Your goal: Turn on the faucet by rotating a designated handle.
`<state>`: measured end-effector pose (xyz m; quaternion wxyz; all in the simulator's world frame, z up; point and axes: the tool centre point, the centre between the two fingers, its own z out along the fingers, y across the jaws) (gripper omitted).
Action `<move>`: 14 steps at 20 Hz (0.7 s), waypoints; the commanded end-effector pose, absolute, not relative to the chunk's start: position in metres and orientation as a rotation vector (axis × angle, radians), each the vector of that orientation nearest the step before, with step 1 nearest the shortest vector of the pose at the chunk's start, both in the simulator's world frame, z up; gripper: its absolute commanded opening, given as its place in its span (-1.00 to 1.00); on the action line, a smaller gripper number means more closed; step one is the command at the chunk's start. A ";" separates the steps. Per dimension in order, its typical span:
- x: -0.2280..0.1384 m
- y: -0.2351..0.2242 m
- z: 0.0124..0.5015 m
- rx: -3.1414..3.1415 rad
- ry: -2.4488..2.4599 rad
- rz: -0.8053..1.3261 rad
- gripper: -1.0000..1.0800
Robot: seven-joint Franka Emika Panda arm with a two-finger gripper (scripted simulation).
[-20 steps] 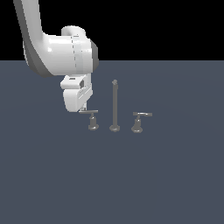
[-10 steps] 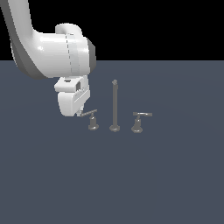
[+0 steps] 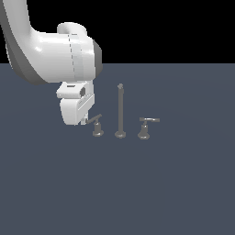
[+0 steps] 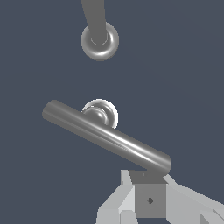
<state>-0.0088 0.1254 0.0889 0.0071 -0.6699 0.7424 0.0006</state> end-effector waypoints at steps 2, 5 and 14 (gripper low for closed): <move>-0.019 0.105 0.089 -2.083 2.348 -0.001 -1.00; -0.024 0.099 0.089 -2.084 2.349 0.000 -1.00; -0.021 0.061 0.089 -2.085 2.348 0.000 -1.00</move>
